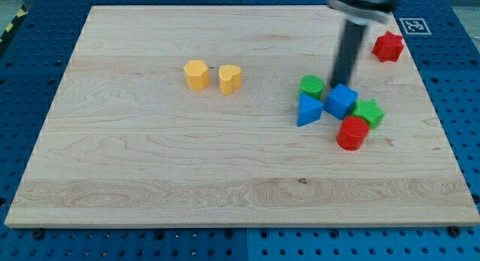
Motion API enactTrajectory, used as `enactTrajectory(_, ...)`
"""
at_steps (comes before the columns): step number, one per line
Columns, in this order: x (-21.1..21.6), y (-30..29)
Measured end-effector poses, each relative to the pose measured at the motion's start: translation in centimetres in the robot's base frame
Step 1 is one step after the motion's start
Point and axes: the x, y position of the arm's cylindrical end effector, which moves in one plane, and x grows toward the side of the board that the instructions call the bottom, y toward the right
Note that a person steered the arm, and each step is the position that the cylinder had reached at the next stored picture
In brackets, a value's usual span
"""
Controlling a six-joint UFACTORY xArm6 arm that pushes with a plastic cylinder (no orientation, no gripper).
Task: Push red star into yellow blocks
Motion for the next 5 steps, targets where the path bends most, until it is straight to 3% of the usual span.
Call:
enactTrajectory(1, 0.0, 5.9)
enactTrajectory(3, -5.6, 11.0)
enactTrajectory(4, -8.6, 11.2)
enactTrajectory(5, -8.6, 8.9)
